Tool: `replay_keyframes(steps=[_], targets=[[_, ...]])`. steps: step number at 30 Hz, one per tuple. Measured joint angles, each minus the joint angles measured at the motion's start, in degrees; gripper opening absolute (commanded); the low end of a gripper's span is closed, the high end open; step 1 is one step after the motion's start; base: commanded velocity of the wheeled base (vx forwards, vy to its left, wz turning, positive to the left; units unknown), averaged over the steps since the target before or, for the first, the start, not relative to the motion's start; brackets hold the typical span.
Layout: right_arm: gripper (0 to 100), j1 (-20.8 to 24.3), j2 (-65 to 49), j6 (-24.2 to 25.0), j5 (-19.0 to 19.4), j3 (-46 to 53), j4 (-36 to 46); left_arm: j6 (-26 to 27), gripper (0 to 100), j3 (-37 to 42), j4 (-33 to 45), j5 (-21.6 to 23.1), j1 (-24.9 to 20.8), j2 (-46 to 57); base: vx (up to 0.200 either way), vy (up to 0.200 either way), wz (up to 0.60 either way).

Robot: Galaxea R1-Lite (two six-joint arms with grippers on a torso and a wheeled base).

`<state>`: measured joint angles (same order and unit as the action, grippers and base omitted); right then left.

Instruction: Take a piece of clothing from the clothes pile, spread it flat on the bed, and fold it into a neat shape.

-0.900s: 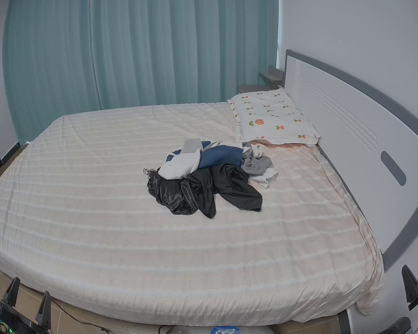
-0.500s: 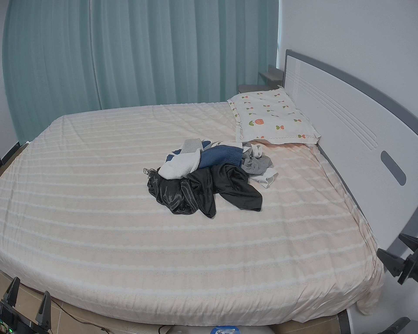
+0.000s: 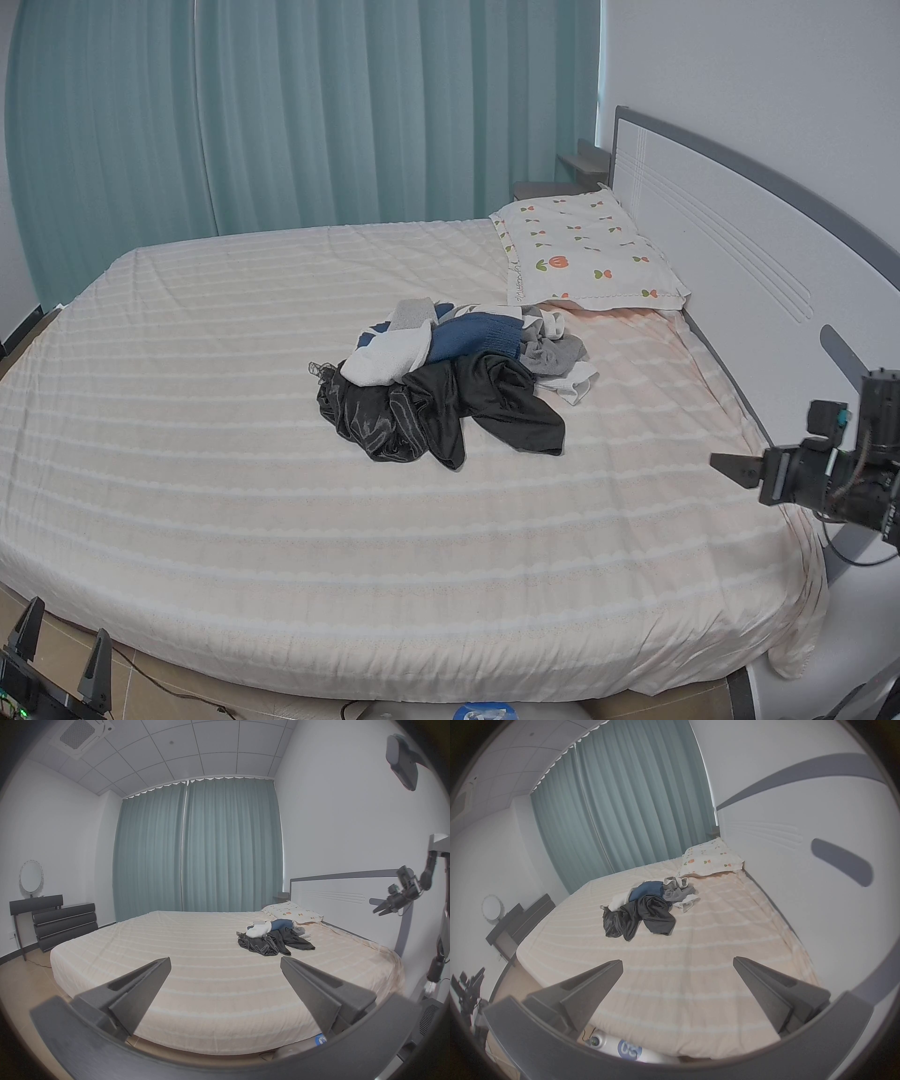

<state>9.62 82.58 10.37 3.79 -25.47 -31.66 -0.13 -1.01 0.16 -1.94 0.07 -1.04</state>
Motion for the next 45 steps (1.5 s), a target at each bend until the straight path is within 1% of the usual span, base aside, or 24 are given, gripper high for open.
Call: replay_keyframes(steps=[5,11,16,22,31,38,45], targets=[[100,2.3,14.2,2.7,-2.2,-8.8,-4.1,0.1,100,0.0,0.0,0.2,0.0,0.0,0.000,0.000,0.00],[100,4.5,30.9,6.0,-4.9,-23.1,-6.7,0.2,100,0.0,0.0,0.2,0.0,0.0,0.000,0.000,0.00],[100,6.1,43.4,8.9,-6.9,-37.3,-6.3,0.2,100,0.0,0.1,0.2,0.0,0.0,0.000,0.000,0.00],[100,7.6,55.1,12.2,-8.5,-53.0,-2.8,0.3,100,0.0,0.1,0.2,0.0,0.0,0.000,0.000,0.00],[100,8.7,67.3,17.0,-9.4,-69.5,3.2,0.3,100,0.0,0.1,0.1,0.0,0.0,0.000,0.000,0.00],[100,10.1,74.1,18.6,-9.6,-78.3,6.4,0.2,100,0.0,0.2,0.1,0.0,0.0,0.000,0.000,0.00],[100,10.1,78.4,20.1,-10.1,-85.2,8.6,0.1,100,0.0,0.2,0.0,0.0,0.0,0.000,0.000,0.00]])
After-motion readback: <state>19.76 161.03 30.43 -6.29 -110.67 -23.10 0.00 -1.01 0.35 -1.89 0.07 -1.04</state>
